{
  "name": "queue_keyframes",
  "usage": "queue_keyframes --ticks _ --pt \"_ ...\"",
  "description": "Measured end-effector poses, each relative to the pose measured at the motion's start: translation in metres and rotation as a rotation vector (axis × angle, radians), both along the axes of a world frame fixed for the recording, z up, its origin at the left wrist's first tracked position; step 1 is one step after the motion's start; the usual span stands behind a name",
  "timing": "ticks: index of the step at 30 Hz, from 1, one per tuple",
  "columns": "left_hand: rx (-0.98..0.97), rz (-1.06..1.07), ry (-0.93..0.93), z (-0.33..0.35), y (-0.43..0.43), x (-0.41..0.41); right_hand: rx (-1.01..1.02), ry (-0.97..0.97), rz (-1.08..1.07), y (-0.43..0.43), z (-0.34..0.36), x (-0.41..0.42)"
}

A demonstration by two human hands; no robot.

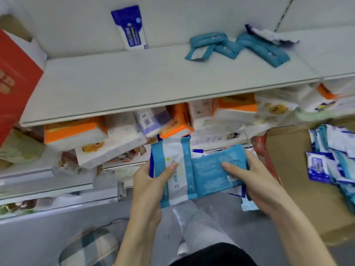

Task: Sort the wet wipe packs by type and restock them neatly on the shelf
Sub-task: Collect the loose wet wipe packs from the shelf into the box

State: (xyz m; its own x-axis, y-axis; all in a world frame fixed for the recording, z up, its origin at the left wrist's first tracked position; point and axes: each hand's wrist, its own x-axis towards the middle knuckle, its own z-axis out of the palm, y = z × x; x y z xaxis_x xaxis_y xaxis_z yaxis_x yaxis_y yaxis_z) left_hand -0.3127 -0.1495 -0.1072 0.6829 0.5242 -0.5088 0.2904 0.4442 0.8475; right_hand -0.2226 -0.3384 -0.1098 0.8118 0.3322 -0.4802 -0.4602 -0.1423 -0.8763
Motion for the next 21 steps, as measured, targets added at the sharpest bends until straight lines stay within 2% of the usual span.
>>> queue_keyframes --ticks 5,8,14,21 --pt "-0.174 -0.138 0.001 -0.007 -0.072 -0.042 -0.089 -0.092 -0.183 -0.083 0.013 -0.062" --pt "-0.225 -0.231 -0.020 -0.005 -0.116 -0.043 -0.067 -0.107 -0.329 -0.130 0.023 -0.079" --pt "-0.255 -0.391 0.019 -0.011 -0.199 -0.026 -0.047 -0.057 -0.626 -0.222 0.017 -0.103" --pt "-0.209 -0.541 0.141 -0.055 -0.324 0.014 -0.057 0.075 -0.831 -0.351 -0.031 -0.094"
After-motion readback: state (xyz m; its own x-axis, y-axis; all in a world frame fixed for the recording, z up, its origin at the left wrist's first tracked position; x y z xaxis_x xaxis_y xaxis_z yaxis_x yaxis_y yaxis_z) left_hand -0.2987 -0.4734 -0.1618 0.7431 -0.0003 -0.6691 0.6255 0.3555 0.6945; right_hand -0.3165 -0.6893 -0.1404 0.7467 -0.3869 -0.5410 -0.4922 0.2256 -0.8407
